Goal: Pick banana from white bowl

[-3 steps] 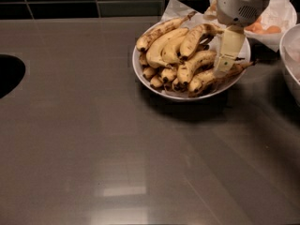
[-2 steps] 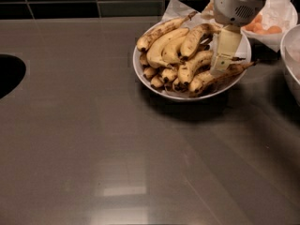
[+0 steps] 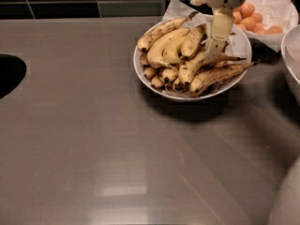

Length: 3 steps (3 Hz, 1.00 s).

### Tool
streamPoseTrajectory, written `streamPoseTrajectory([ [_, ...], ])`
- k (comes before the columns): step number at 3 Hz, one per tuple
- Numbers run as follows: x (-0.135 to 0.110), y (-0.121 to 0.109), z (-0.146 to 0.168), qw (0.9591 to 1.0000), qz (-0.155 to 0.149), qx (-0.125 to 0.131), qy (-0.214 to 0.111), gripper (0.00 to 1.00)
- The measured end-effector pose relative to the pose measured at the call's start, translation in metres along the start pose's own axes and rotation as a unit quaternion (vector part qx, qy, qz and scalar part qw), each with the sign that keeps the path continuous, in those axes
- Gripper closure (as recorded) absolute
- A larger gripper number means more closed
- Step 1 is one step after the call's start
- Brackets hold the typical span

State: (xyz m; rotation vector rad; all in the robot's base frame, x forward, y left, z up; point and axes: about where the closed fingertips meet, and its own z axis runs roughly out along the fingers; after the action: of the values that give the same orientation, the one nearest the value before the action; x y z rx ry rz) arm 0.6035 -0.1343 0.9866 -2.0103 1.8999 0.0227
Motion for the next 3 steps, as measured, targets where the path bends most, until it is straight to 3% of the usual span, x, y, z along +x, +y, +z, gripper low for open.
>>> streamPoseTrajectory([
  [2, -0.032, -0.047, -0.024, 0.9975, -0.037, 0.04, -0.046, 0.27],
  [3, -0.036, -0.058, -0.025, 0.9962, -0.035, 0.06, -0.052, 0.15],
])
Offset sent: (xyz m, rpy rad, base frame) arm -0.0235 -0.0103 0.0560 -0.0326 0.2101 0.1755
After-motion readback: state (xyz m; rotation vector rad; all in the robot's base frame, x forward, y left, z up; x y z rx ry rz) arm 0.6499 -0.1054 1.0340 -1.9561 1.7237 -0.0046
